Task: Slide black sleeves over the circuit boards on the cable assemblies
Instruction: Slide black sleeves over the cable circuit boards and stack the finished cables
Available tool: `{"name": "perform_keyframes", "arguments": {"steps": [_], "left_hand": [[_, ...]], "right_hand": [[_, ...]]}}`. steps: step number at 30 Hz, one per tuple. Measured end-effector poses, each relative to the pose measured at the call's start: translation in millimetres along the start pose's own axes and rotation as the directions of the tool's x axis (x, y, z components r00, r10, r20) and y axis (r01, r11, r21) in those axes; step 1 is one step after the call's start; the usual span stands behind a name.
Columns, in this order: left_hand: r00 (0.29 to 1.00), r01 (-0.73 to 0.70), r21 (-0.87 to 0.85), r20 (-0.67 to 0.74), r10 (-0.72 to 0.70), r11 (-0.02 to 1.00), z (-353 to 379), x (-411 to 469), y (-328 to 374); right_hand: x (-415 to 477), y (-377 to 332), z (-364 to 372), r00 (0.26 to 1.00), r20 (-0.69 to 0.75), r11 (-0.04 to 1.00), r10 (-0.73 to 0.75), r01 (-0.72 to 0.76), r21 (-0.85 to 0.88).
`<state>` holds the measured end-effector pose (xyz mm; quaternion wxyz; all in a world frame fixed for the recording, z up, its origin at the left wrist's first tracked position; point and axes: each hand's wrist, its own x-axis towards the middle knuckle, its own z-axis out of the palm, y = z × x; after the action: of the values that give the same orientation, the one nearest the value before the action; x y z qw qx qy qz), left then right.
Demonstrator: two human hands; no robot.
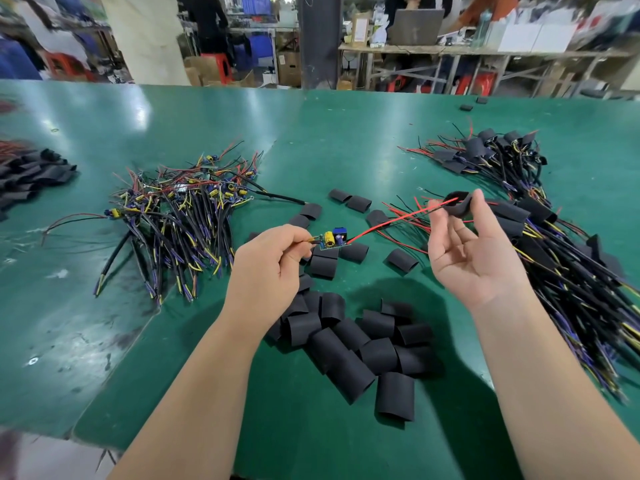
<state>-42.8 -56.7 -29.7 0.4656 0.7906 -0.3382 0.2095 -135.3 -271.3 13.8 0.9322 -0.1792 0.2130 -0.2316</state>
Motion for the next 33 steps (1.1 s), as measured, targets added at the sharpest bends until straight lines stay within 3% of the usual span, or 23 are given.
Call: {"name": "perform_keyframes", "arguments": {"steps": [10, 15, 20, 27, 33], "left_hand": [[0.997, -0.067, 0.103, 0.038, 0.064, 0.992, -0.6, -0.6, 0.9], [0.996, -0.072, 0.066, 0.052, 0.068, 0.995, 3.8, -3.0, 6.3], [0.991, -0.118, 0.045, 0.061, 0.115, 0.992, 7.5, -4.9, 12.9], [0.998, -0.066, -0.035, 0.019, 0.067, 0.997, 7.2, -4.4, 14.9], [1.000, -0.025, -0.105, -0.011, 0.024, 0.994, 5.8, -4.1, 17.5]], "right_hand": [[3.4, 4.3, -4.3, 0.980, 0.104, 0.913, -0.169, 0.195, -0.359], [-2.2, 32.3, -1.4, 0.982, 0.176, 0.799, -0.067, 0.158, -0.581], [-5.1, 53.4, 0.9, 0.986, 0.162, 0.833, -0.046, 0.127, -0.539], [-11.4, 45.6, 3.0, 0.908, 0.418, 0.884, 0.029, 0.172, -0.436], [-11.3, 46.8, 1.4, 0.889, 0.458, 0.800, 0.004, 0.272, -0.535]]}}
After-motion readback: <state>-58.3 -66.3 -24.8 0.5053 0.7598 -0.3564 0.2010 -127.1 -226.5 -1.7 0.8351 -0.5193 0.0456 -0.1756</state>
